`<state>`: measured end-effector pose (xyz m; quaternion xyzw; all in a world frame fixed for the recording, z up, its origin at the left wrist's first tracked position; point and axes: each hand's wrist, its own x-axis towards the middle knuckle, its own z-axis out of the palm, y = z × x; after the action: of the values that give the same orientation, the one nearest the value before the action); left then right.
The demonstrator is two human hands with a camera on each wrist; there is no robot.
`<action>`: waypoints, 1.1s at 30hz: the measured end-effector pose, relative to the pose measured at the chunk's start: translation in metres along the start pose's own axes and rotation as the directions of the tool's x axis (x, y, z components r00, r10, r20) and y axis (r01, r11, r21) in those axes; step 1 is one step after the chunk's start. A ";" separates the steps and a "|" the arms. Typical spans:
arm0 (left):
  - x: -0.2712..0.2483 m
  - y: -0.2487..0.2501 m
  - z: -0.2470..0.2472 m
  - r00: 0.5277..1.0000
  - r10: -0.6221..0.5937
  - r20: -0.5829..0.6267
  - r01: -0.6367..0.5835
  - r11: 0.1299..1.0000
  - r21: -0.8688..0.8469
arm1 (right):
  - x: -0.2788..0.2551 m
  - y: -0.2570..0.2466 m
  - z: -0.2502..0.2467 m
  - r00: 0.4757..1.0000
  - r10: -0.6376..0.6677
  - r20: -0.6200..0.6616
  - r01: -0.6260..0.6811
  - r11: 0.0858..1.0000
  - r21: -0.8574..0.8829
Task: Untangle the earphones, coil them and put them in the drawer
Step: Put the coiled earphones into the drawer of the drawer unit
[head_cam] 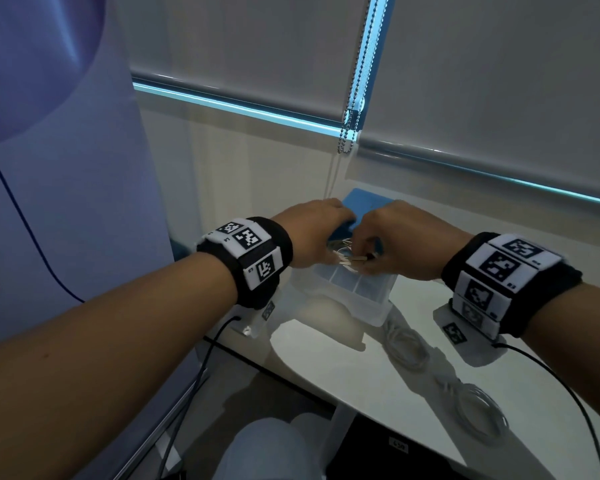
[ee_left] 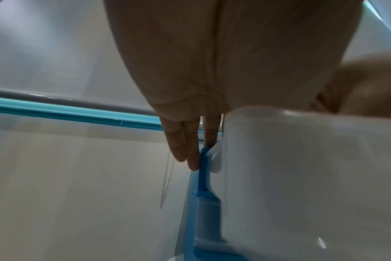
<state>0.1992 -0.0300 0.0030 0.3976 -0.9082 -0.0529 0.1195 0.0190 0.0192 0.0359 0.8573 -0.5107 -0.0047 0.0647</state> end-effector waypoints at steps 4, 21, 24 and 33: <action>0.005 -0.003 0.000 1.000 0.014 -0.023 -0.013 1.000 0.024 | 0.006 -0.001 0.005 1.000 -0.003 0.010 0.004 0.994 -0.110; 0.014 -0.011 -0.005 1.000 0.028 -0.009 -0.028 1.000 -0.003 | 0.012 -0.003 0.002 0.997 0.064 0.037 -0.059 0.990 -0.125; 0.014 -0.008 -0.004 0.999 -0.002 -0.032 0.002 1.000 -0.008 | 0.012 -0.007 0.000 0.995 0.083 0.061 -0.074 0.988 -0.135; 0.015 -0.002 0.001 0.996 -0.046 -0.081 0.045 0.999 -0.008 | 0.015 -0.006 0.000 0.994 0.094 0.056 -0.084 0.983 -0.161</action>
<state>0.1909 -0.0421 0.0045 0.4196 -0.8932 -0.0423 0.1562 0.0309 0.0091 0.0356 0.8251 -0.5484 -0.0697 0.1165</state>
